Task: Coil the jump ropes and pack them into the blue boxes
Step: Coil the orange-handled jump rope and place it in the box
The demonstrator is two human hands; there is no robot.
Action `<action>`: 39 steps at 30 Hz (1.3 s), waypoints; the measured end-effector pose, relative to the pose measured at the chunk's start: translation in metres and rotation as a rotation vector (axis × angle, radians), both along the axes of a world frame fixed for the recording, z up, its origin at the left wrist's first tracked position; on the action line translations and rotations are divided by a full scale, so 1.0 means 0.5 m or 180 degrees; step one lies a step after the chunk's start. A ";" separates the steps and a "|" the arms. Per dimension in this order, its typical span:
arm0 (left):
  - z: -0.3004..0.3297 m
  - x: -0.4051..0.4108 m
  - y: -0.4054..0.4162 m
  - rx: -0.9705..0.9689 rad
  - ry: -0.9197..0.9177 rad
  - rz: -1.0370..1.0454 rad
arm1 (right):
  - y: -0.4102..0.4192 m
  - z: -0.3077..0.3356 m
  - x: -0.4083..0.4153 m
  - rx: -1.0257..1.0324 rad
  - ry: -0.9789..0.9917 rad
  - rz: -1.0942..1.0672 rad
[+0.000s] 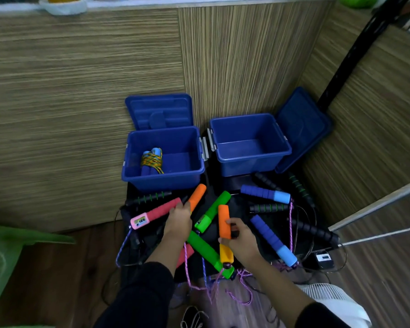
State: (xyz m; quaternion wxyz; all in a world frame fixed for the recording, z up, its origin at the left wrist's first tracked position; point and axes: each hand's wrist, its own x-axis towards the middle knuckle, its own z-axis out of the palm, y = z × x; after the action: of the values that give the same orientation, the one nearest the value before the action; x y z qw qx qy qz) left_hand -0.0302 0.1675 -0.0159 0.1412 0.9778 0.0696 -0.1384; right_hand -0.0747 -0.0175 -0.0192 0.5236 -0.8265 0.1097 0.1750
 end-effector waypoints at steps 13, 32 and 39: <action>0.065 -0.118 -0.041 -0.1806 -0.0315 0.1198 | 0.018 0.042 0.023 0.0723 0.0131 -0.0289; 0.039 -0.145 -0.059 -0.3734 0.0364 0.2297 | 0.061 0.042 0.026 0.1118 0.0331 -0.0115; 0.044 -0.133 -0.059 -0.3967 0.0457 0.2218 | 0.036 0.081 0.026 0.1454 0.0701 0.0225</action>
State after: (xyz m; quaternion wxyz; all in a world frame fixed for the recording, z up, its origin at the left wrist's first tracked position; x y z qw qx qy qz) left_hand -0.0965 0.1382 0.0062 0.7043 0.6248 0.2948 -0.1632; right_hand -0.0619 0.0005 0.0211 0.6752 -0.6661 0.0948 0.3024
